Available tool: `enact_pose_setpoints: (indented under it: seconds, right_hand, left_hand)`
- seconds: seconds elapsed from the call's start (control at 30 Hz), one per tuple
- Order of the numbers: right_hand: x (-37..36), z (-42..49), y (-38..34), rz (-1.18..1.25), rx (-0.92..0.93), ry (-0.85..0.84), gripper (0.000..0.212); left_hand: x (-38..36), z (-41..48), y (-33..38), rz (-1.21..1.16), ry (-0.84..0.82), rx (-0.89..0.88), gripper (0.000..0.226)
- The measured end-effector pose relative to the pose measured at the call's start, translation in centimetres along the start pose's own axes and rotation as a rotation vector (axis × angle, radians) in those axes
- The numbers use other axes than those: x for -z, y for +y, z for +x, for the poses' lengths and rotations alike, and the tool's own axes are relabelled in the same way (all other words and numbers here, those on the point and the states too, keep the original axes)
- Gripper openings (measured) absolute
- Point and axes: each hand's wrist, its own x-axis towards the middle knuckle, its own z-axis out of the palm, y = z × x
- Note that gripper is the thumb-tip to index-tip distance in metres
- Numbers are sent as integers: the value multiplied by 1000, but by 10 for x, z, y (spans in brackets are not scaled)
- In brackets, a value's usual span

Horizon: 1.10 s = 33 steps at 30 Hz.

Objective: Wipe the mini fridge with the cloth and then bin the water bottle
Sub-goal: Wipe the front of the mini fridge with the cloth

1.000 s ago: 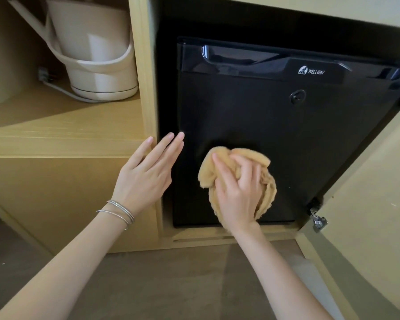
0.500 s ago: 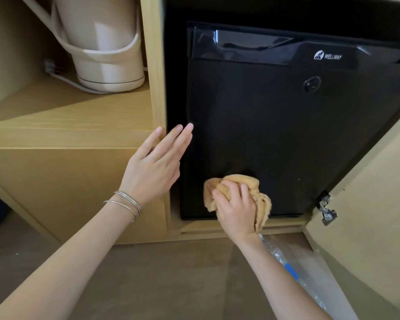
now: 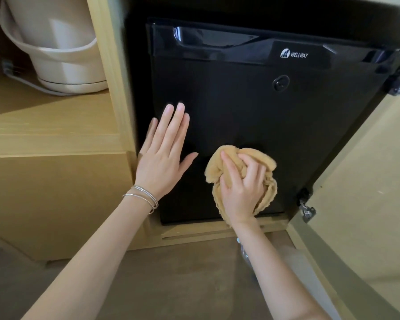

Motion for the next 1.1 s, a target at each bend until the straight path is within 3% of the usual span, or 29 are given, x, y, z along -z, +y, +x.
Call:
enact_pose_setpoints:
  seconds: [0.13, 0.23, 0.4, 0.5, 0.67, 0.8, 0.87, 0.97, 1.1]
  right_hand:
    - [-1, -44, 18, -31, 43, -157, 35]
    - [14, -66, 30, -30, -69, -276, 41]
    - [35, -25, 44, -30, -258, -9, 36]
    - [25, 1, 39, -32, -263, 2, 38]
    - [6, -27, 38, -69, -101, -44, 37]
    - [6, -76, 54, -75, 49, -237, 37]
    - [21, -84, 68, -67, -78, -239, 37]
    - [37, -63, 95, -63, -315, -67, 37]
    - [25, -37, 108, 6, -424, -20, 37]
  left_hand:
    - [-5, 0, 0, 11, -8, 17, 73]
    - [0, 0, 2, 29, -17, 25, 69]
    - [-10, -10, 23, 8, -115, -245, 61]
    - [-23, -12, 31, 34, -168, -290, 60]
    - [-30, -14, 28, 81, -165, -293, 62]
    - [-29, -14, 26, 92, -176, -295, 62]
    - [-26, -15, 29, 77, -185, -279, 62]
    - [-26, -16, 35, 27, -172, -259, 60]
    - [-30, -19, 46, 9, -196, -303, 58]
